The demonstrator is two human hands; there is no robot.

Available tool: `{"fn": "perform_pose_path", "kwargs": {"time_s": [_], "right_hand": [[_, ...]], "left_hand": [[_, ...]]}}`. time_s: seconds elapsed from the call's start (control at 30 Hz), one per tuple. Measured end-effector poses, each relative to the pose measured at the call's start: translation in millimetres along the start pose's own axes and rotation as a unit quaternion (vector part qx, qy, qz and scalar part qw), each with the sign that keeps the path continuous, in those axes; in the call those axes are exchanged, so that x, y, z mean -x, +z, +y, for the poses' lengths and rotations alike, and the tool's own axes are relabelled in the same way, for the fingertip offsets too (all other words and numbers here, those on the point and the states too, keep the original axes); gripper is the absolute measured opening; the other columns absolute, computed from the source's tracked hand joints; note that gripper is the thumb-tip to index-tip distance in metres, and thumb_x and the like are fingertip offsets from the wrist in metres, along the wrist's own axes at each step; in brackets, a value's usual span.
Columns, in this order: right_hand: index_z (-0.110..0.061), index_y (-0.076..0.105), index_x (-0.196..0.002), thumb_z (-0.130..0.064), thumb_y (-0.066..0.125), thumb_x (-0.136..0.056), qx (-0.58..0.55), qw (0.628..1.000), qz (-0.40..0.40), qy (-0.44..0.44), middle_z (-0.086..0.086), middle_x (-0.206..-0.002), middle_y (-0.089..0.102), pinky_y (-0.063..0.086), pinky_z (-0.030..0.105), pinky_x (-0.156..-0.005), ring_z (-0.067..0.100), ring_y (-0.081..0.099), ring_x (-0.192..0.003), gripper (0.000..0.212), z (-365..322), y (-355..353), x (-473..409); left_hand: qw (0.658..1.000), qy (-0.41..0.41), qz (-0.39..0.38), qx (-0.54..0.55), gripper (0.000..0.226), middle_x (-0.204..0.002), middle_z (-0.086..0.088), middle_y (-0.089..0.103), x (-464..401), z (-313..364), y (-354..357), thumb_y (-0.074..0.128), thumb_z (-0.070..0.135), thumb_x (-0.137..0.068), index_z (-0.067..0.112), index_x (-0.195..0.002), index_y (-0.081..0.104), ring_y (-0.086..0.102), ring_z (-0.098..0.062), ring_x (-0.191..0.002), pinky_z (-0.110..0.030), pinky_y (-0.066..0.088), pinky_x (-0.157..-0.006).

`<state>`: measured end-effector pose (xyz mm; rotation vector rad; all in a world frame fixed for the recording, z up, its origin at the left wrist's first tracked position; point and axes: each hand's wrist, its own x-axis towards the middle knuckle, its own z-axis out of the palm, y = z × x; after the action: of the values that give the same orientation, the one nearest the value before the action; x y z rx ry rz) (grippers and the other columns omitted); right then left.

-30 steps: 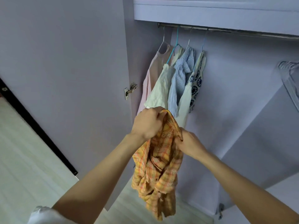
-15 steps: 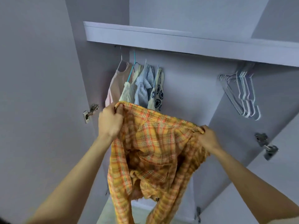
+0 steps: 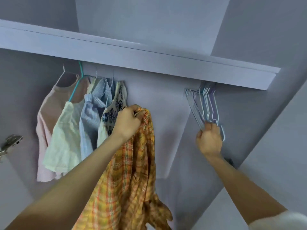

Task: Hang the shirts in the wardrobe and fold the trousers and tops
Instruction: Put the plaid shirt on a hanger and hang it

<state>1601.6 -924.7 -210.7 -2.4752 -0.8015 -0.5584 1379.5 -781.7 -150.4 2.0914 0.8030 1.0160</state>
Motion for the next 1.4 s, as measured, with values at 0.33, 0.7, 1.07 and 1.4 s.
{"fn": "perform_pose_path", "kwargs": {"time_s": [0.33, 0.7, 1.07, 1.4], "right_hand": [[-0.002, 0.063, -0.068, -0.001, 0.081, -0.054, 0.16, 0.987, 0.006, -0.034, 0.014, -0.064, 0.063, 0.046, 0.026, -0.041, 0.028, 0.064, -0.056, 0.023, 12.5, 18.5, -59.3], [0.002, 0.06, -0.103, -0.017, 0.045, -0.097, -0.148, 0.984, 0.096, 0.021, 0.029, -0.082, 0.065, 0.036, 0.037, -0.059, 0.045, 0.062, -0.078, 0.026, -8.7, 25.4, -44.6], [-0.008, 0.048, -0.082, -0.013, 0.044, -0.095, -0.411, 0.91, -0.024, 0.049, -0.005, -0.062, 0.053, 0.038, 0.013, -0.057, 0.0, 0.051, -0.056, 0.014, -10.8, 64.5, 103.8], [-0.017, 0.028, -0.056, -0.021, 0.055, -0.091, -0.474, 0.845, -0.182, 0.169, 0.0, -0.052, 0.025, 0.03, 0.031, -0.051, 0.017, 0.028, -0.051, 0.045, -57.0, 83.0, 117.3]], "left_hand": [[0.999, -0.014, 0.035, 0.027, 0.015, -0.072, -0.03, 0.063, -28.0, -9.6, 33.2, 0.054, 0.019, -0.093, 0.007, -0.088, 0.062, 0.058, -0.044, -0.061, -0.044, 0.048, -0.055], [1.0, -0.021, -0.006, 0.008, 0.012, -0.074, -0.022, 0.067, -23.1, -20.0, 37.3, 0.052, 0.02, -0.094, 0.013, -0.088, 0.061, 0.064, -0.035, -0.066, -0.032, 0.048, -0.059], [0.997, -0.068, -0.01, -0.045, 0.021, -0.081, -0.015, 0.069, 11.0, -75.8, 2.9, 0.054, 0.025, -0.093, 0.014, -0.107, 0.065, 0.062, -0.029, -0.07, -0.038, 0.051, -0.067], [0.992, -0.109, -0.051, -0.049, 0.023, -0.098, -0.008, 0.069, 41.7, -96.4, -19.8, 0.054, 0.027, -0.093, 0.015, -0.107, 0.067, 0.063, -0.027, -0.092, -0.04, 0.051, -0.083]]}}
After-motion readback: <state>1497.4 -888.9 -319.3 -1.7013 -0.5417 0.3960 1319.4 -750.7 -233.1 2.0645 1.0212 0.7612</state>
